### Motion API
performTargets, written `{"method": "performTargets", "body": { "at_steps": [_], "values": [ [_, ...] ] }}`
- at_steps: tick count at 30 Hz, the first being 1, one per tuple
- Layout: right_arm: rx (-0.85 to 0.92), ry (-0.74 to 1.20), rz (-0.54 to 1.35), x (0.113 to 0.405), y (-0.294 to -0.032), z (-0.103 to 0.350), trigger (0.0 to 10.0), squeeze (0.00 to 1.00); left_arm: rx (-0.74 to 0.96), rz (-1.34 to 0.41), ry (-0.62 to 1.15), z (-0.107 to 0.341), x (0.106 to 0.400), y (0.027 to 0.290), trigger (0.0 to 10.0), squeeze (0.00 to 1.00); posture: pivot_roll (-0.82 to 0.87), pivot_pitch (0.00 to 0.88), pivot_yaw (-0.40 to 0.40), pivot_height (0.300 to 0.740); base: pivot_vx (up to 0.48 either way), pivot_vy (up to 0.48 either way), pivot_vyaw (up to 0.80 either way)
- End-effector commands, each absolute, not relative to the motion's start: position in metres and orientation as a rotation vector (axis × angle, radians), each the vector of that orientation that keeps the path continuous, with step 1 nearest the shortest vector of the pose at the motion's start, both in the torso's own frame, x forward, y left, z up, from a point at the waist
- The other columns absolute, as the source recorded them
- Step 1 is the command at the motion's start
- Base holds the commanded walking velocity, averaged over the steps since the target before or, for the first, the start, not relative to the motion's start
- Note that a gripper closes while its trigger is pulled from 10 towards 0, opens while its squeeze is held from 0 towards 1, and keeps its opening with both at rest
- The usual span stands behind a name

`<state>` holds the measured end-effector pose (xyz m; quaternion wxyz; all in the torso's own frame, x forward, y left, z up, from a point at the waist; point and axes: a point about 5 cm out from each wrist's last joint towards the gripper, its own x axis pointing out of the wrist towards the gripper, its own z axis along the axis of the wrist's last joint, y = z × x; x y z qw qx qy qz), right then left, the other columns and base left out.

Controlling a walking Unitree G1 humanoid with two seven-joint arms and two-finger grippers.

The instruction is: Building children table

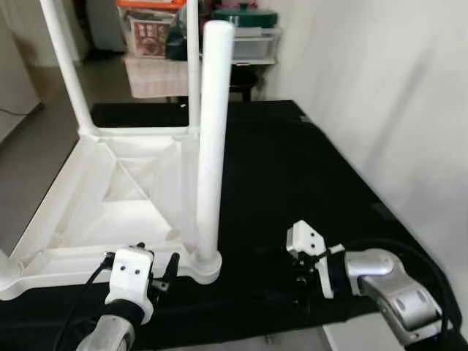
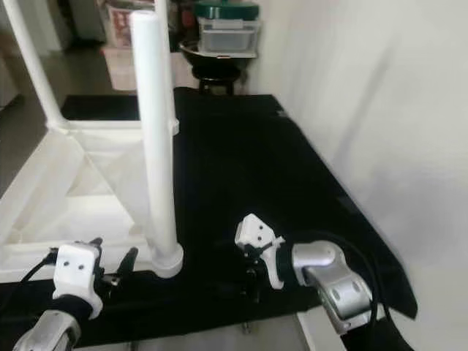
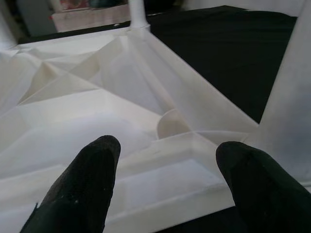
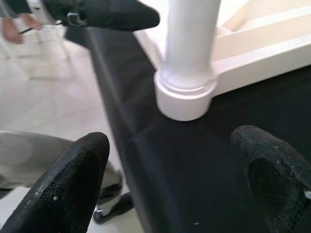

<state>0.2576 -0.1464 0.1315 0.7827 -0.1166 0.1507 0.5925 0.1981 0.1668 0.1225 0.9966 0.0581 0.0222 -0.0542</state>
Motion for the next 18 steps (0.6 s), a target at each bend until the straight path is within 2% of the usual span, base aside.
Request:
{"method": "performTargets", "body": {
  "at_steps": [1, 11, 14, 16, 18],
  "values": [
    [-0.257, 0.302, 1.280, 0.259, -0.144, 0.134, 10.0, 1.00, 0.126, -0.091, 0.058, 0.122, 0.197, 0.169, 10.0, 0.00, -0.17, 0.018, -0.096, 0.740, 0.000, 0.000, 0.00],
    [-0.259, 0.303, 1.277, 0.258, -0.141, 0.131, 10.0, 1.00, 0.115, -0.101, 0.061, 0.122, 0.196, 0.169, 10.0, 0.00, -0.17, 0.021, -0.098, 0.740, 0.000, 0.000, 0.00],
    [-0.263, 0.298, 1.247, 0.262, -0.140, 0.130, 10.0, 1.00, 0.073, -0.136, 0.057, 0.124, 0.198, 0.164, 10.0, 0.00, -0.17, 0.021, -0.100, 0.740, 0.000, 0.000, 0.00],
    [-0.262, 0.295, 1.244, 0.261, -0.138, 0.130, 10.0, 1.00, -0.021, -0.275, -0.005, 0.136, 0.198, 0.147, 10.0, 0.00, -0.18, 0.022, -0.100, 0.740, 0.000, 0.000, 0.00],
    [-0.262, 0.295, 1.244, 0.261, -0.138, 0.130, 10.0, 1.00, -0.021, -0.275, -0.005, 0.136, 0.198, 0.147, 10.0, 0.00, -0.18, 0.022, -0.100, 0.740, 0.000, 0.000, 0.00]
  ]
}}
